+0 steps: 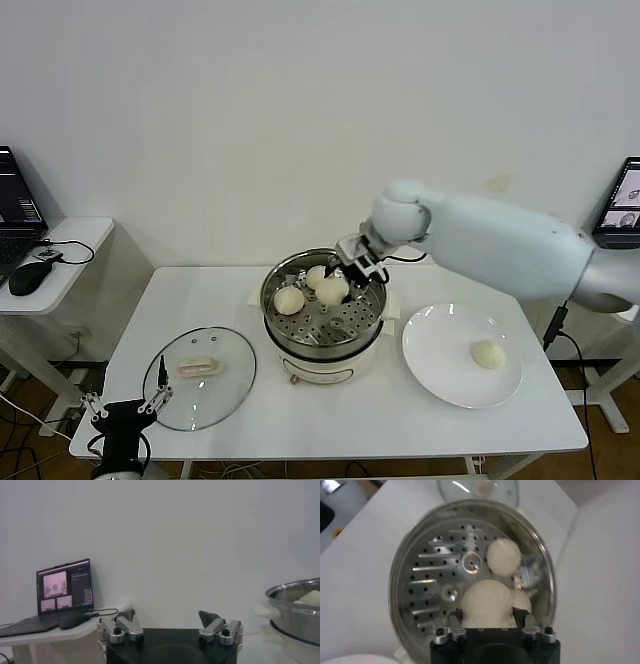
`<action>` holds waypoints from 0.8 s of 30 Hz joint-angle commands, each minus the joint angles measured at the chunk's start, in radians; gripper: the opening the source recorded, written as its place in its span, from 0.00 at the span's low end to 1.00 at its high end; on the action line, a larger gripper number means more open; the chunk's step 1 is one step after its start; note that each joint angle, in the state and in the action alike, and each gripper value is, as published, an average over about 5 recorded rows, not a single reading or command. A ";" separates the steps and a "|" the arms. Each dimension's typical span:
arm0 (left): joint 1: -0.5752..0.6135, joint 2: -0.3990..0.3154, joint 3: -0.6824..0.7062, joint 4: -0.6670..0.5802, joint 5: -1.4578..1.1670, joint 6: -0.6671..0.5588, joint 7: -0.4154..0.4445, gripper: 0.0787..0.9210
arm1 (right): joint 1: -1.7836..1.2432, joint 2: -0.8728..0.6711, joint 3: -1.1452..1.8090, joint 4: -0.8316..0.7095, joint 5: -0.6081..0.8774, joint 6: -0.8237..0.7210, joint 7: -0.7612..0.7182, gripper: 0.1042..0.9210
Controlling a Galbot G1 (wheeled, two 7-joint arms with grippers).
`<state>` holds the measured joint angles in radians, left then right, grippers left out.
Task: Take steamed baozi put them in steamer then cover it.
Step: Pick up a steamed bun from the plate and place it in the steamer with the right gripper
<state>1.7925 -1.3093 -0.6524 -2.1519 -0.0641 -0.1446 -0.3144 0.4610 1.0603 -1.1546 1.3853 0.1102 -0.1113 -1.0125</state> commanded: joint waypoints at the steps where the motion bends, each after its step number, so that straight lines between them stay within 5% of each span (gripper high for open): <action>1: 0.002 0.001 -0.007 0.005 -0.003 -0.005 -0.002 0.88 | -0.018 0.103 -0.075 -0.034 -0.157 0.191 0.007 0.65; 24: 0.004 -0.010 -0.003 0.018 -0.007 -0.024 -0.012 0.88 | -0.002 0.102 -0.113 0.011 -0.172 0.326 -0.042 0.66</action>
<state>1.7958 -1.3191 -0.6557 -2.1353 -0.0715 -0.1681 -0.3266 0.4615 1.1539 -1.2547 1.3885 -0.0450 0.1681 -1.0479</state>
